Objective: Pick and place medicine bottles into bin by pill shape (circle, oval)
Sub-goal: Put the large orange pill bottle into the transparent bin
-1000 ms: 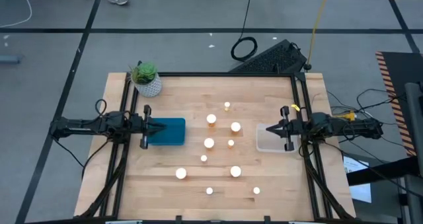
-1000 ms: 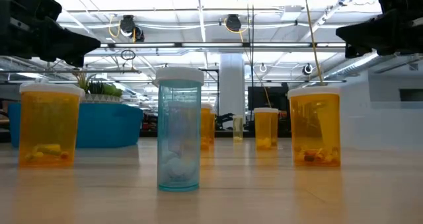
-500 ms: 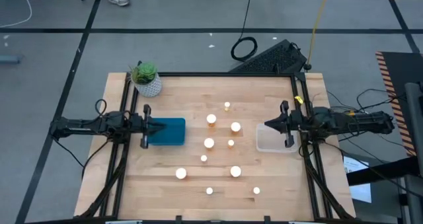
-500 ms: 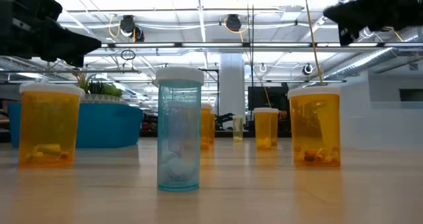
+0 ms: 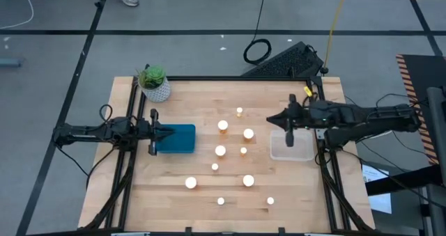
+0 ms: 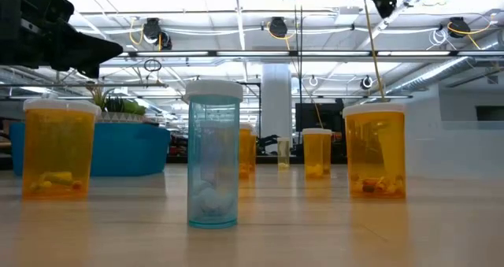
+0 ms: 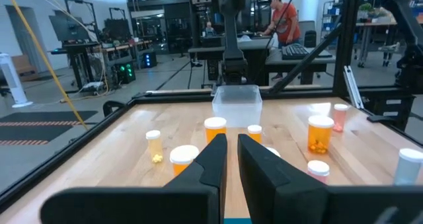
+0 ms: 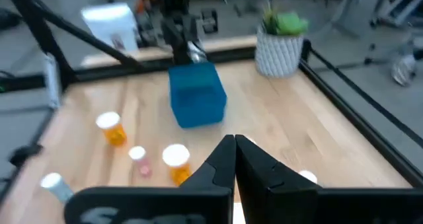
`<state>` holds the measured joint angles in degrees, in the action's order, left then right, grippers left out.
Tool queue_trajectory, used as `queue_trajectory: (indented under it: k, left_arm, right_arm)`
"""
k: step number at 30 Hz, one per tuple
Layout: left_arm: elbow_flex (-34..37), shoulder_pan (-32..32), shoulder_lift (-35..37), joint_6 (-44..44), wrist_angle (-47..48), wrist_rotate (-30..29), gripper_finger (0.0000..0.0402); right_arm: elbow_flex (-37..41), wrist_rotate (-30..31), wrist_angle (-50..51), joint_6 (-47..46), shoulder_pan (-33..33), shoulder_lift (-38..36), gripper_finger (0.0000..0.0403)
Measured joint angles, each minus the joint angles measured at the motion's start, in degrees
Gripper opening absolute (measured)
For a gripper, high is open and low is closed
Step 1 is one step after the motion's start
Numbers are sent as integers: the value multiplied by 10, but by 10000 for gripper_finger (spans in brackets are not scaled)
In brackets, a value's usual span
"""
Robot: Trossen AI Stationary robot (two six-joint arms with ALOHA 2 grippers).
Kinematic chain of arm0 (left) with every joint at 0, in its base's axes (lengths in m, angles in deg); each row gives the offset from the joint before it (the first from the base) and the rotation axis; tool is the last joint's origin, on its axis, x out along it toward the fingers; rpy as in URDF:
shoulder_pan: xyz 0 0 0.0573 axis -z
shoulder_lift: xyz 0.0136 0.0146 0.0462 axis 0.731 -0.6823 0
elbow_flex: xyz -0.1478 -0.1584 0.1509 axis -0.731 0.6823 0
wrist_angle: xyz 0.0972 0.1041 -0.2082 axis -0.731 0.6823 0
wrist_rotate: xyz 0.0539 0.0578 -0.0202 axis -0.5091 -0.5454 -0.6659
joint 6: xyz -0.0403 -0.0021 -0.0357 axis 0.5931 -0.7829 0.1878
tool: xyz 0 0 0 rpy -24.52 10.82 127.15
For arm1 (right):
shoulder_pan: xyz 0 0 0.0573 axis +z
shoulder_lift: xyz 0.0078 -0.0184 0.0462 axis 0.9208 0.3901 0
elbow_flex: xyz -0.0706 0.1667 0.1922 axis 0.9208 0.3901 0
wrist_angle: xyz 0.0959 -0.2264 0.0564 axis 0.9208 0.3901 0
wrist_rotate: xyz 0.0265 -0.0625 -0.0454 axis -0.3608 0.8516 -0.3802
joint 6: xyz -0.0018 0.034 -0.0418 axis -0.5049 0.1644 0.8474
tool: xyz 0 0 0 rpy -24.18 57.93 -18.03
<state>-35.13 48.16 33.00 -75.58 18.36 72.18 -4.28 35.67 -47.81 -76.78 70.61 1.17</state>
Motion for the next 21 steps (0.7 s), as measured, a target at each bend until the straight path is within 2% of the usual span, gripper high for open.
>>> queue_trajectory:
  k: [7, 14, 21]
  left_arm:
    - [0, 0, 0, 0, 5, 1, 42]
    - [0, 0, 0, 2, 10, 2, 42]
    - [0, 0, 0, 2, 11, 3, 42]
  right_arm:
    - [-112, 15, 110, 0, -7, 127, 9]
    - [-212, 12, 236, -15, -25, 246, 54]
    - [-290, -72, 325, -30, -52, 340, 117]
